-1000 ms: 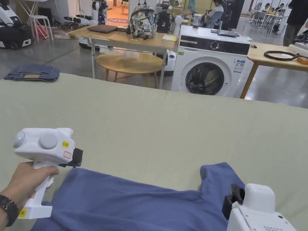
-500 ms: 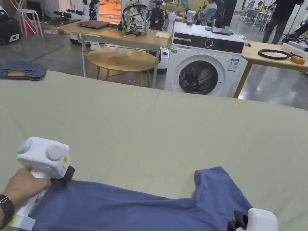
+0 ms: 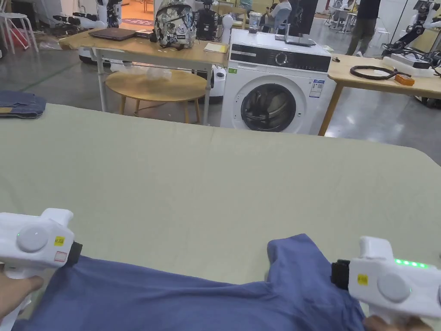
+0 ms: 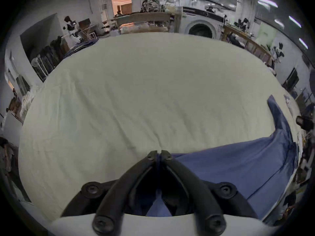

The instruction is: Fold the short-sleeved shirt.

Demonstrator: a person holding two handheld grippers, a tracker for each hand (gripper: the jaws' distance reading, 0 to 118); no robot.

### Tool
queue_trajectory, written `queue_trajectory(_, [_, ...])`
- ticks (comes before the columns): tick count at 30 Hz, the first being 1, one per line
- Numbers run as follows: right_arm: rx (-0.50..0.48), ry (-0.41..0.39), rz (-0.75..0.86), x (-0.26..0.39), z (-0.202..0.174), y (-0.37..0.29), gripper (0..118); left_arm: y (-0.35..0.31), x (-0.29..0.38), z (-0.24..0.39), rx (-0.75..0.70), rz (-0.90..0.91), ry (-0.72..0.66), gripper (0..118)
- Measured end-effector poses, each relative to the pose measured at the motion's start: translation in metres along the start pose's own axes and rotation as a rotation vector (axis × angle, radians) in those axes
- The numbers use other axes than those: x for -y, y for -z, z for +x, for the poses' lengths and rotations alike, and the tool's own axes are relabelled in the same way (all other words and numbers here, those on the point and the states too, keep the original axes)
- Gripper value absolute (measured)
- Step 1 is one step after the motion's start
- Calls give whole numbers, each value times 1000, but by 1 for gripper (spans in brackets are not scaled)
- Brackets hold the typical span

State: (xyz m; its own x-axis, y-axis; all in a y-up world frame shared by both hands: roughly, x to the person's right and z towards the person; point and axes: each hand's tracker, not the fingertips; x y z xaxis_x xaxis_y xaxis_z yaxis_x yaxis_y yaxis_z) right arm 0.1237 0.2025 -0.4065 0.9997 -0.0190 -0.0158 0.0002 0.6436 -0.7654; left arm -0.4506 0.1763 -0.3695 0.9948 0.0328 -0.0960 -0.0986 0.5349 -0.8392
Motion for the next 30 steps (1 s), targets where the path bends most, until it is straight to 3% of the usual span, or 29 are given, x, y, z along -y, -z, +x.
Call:
queue_trajectory(5, [50, -110, -161, -42, 11, 60, 70, -5, 5, -7, 22, 36, -47, 0])
queue_trajectory(8, [-11, -83, -278, -46, 18, 96, 68, -6, 9, -8, 27, 41, -66, 0])
queue_trajectory(10, [-9, -74, -358, -42, 21, 117, 52, -7, 12, -9, 31, 41, -78, 0])
queue_trajectory(11, [-12, -71, -390, -38, 20, 125, 38, -8, 13, -10, 33, 44, -86, 0])
queue_trajectory(12, [-15, -77, -361, -36, 20, 128, 11, -8, 13, -11, 36, 41, -90, 0])
queue_trajectory(13, [-10, -79, -348, -36, 19, 124, 0, -8, 14, -11, 36, 39, -93, 0])
queue_trajectory(15, [10, -64, -332, -37, 16, 118, 0, -11, 17, -9, 33, 41, -92, 0])
queue_trajectory(19, [14, -122, -308, -42, 34, 135, 0, -12, 19, -7, 29, 46, -83, 0])
queue_trajectory(24, [-12, -46, -199, -38, 52, 118, 0, -20, 24, -8, 36, 56, -93, 0])
queue_trajectory(27, [-12, -59, -132, -36, 62, 92, 0, -33, 28, -10, 44, 73, -96, 0])
queue_trajectory(28, [-25, -45, -115, -19, 37, 55, 0, -37, 30, -11, 49, 83, -100, 0])
queue_trajectory(30, [-33, -28, -71, -7, 32, 19, 0, -49, 35, -14, 60, 102, -108, 0])
